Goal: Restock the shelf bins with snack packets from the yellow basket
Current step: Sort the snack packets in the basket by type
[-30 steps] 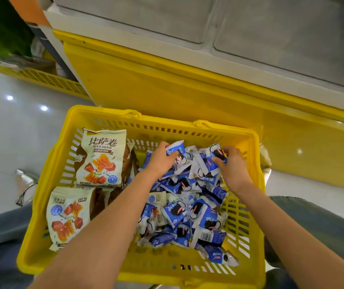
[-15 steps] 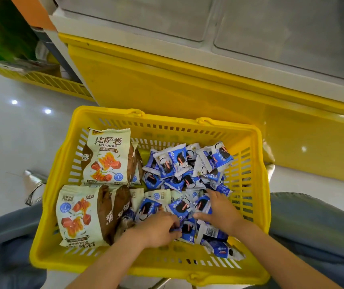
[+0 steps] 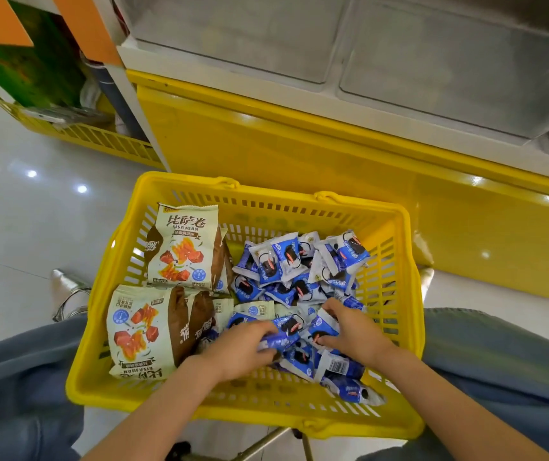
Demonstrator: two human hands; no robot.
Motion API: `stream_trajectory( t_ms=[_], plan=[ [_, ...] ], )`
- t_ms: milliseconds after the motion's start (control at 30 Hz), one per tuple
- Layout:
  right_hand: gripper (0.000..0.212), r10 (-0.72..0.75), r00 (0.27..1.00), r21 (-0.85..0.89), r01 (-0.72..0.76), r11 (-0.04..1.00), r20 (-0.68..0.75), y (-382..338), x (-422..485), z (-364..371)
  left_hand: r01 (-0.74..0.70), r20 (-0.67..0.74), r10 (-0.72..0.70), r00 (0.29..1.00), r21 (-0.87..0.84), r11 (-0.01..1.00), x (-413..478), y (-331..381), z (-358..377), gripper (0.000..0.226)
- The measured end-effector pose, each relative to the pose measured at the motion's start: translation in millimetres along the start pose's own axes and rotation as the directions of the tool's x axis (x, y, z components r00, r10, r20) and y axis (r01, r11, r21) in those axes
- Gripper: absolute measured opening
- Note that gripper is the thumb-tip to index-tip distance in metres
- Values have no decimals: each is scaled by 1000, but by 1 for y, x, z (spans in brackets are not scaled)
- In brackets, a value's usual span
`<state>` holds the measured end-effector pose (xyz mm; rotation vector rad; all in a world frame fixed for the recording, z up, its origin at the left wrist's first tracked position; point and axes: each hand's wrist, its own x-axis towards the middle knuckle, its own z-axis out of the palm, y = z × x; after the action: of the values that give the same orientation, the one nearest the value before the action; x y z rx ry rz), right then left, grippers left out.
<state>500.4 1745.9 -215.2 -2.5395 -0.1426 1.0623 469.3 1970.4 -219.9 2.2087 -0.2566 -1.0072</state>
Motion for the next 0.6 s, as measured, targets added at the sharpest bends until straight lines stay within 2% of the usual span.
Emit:
stream_trajectory(
  t_ms=[133,200,267,367,500,600],
  plan=[
    [51,-61,993,104,71,992,-97,-8,3,-16,-23,-294,-53,954,-249,968,3,9,-19,33],
    [41,-80,970,181,124,976,-231,-20,11,-32,-54,-451,-91,888,-299,953,15,15,-30,33],
    [35,-61,924,278,175,944,-377,-34,24,-48,-56,-546,-173,820,-376,925,32,22,-39,36],
    [34,-45,878,314,219,924,-477,-50,52,-62,-40,-550,-295,781,-516,856,60,33,-51,38],
    [48,66,915,317,70,946,-398,-57,82,-68,-19,-534,-427,730,-640,768,87,33,-63,41],
    [46,106,932,280,-5,960,-347,-57,86,-69,36,-483,-453,749,-653,757,94,26,-67,48]
  ],
)
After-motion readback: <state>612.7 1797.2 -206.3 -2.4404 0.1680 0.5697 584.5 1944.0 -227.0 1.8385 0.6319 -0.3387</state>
